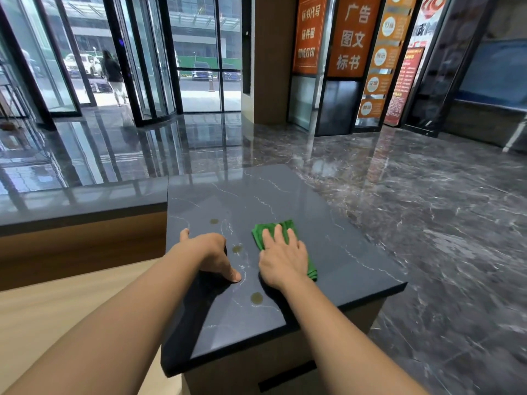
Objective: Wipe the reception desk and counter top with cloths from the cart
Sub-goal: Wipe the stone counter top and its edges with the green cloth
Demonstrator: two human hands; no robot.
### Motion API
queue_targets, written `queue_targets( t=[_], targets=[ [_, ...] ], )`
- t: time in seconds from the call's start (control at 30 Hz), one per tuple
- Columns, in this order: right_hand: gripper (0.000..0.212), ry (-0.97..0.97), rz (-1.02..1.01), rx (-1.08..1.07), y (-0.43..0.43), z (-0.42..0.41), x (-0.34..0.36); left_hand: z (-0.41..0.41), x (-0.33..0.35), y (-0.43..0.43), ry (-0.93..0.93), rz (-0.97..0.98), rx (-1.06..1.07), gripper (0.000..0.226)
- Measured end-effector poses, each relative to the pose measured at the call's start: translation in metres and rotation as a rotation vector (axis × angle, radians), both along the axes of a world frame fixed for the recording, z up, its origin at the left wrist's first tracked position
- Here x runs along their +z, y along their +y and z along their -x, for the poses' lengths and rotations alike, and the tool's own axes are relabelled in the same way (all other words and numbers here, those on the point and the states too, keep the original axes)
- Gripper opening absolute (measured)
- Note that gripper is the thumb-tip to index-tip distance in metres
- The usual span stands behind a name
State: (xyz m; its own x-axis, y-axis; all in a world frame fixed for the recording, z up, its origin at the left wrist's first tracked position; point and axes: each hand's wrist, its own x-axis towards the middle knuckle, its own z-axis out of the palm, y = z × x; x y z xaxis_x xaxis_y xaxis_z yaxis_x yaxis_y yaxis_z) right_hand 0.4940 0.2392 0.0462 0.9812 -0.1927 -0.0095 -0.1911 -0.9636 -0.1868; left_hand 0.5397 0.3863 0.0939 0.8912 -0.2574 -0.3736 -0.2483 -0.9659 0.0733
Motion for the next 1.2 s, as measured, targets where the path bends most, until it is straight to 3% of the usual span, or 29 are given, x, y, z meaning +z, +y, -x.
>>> queue_targets(
  t=[0.2,0.43,0.57,0.7,0.87,1.03,1.2],
  targets=[
    [0.052,0.007,0.010,0.191,-0.042,0.014,0.001,0.001,-0.001,0.002,0.028,0.009,0.007,0.084],
    [0.052,0.031,0.068,0.014,-0.136,0.035,0.007,0.005,0.001,0.002,0.032,0.000,0.018,0.090],
    [0.052,0.051,0.077,-0.071,-0.160,0.046,0.009,0.011,0.004,-0.001,-0.085,-0.079,-0.014,0.076],
    [0.054,0.047,0.067,-0.163,-0.141,0.044,0.007,0.027,0.001,-0.006,-0.337,-0.096,-0.126,0.073],
    [0.059,-0.006,0.024,-0.219,-0.072,0.046,0.004,0.049,-0.005,0.002,-0.372,0.012,-0.074,0.069],
    [0.062,-0.037,-0.025,-0.032,0.004,0.055,0.000,0.071,-0.008,0.017,-0.309,0.102,-0.032,0.072],
    [0.057,-0.035,-0.011,0.177,0.011,0.064,-0.001,0.090,-0.007,0.021,-0.222,-0.002,-0.070,0.076]
  ],
)
